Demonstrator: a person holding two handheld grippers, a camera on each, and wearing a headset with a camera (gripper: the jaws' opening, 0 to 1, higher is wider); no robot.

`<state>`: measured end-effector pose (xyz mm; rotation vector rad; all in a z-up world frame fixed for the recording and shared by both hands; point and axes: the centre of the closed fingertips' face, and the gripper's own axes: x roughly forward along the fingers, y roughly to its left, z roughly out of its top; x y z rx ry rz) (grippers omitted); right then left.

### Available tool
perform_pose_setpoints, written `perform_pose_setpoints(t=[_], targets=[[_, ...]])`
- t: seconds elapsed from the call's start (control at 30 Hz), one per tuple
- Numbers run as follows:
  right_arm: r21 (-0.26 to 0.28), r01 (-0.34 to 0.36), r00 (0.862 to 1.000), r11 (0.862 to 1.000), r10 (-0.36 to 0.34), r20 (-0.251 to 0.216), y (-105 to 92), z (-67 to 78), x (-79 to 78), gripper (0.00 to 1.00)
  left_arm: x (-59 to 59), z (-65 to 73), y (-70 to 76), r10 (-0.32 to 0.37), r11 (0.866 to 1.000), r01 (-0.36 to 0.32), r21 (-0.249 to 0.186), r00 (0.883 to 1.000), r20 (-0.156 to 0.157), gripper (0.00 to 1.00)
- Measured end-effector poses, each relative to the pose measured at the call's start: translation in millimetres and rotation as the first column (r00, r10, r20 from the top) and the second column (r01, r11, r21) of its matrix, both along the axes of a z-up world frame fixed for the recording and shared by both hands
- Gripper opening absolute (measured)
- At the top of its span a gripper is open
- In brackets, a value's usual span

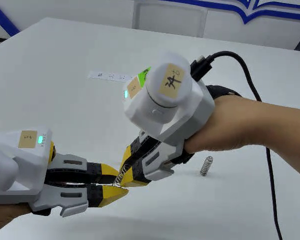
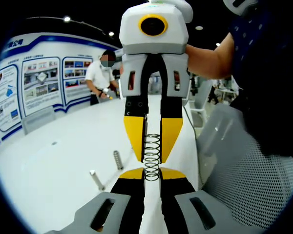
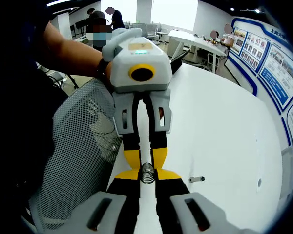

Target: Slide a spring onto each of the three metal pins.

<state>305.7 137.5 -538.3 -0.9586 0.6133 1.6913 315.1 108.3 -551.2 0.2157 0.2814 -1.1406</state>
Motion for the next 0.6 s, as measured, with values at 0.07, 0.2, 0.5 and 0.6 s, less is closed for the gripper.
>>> perform_pose_setpoints(t=[0.07,0.2,0.5,0.6], targets=[[-0.005,-0.001,1.000,1.000,0.001,0.002,0.1,-0.5,0.6,0.12,0.4,-0.3,-0.1,0.001,1.000,-0.001,0.002,1.000,0.001,0.11],[-0.013,0.000,1.000,1.000,0.000,0.006,0.5,-1.7,2.7,0.12,2.4,-1.1,0.9,0.014,1.000,-0.014,0.002,1.000,-0.001,0.11],[-0.026,0.003,1.000,1.000,-0.003,0.020,1.5,-1.9,8.8,0.12,4.6,-5.2,7.1,0.046,0.999,-0.046,0.009,0.999,-0.024,0.22],[-0.031,0.008,1.000,0.999,-0.007,0.023,-0.2,-2.3,11.8,0.12,6.1,-5.2,10.3,0.061,0.998,-0.061,0.006,0.998,-0.026,0.25]])
